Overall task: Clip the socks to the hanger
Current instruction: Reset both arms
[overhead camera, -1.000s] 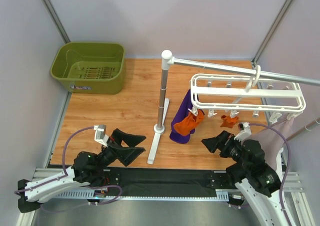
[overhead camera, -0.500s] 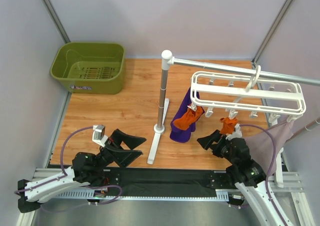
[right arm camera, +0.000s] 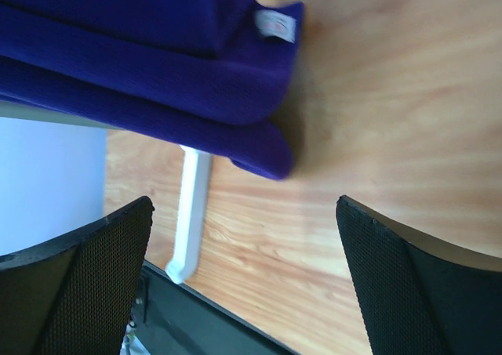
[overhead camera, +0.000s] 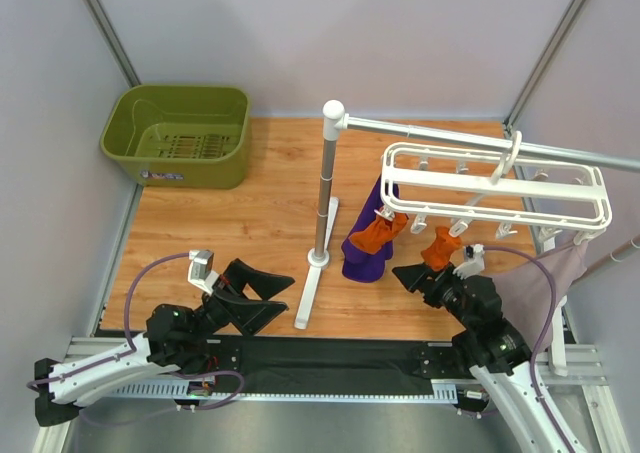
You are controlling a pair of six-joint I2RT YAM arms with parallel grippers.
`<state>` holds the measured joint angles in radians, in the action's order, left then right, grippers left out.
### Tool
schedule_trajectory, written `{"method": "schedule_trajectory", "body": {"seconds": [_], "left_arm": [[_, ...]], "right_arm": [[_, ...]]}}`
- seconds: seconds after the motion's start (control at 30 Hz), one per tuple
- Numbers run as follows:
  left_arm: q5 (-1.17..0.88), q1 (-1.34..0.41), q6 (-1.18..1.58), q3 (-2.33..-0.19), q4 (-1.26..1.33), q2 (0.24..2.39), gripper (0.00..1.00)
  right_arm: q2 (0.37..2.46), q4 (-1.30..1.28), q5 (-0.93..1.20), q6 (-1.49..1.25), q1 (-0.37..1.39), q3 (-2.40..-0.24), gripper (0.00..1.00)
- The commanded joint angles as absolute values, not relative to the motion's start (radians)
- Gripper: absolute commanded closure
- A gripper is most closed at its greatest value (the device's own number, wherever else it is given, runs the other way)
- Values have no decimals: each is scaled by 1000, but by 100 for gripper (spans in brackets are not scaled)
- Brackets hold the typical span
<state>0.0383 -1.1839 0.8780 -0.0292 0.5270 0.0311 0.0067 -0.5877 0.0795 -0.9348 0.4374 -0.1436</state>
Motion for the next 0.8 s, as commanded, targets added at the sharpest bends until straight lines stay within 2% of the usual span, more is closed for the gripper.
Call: {"method": "schedule_trajectory", "body": {"seconds": [0.0,0.77], "left_arm": [[26,-1181,891,140,569,37,0],[40,-1180,897,140,569,75,0]], "right_arm": [[-61,-385,103,-942,439,81,0],[-60,-385,81,-931,440,81,0]]}}
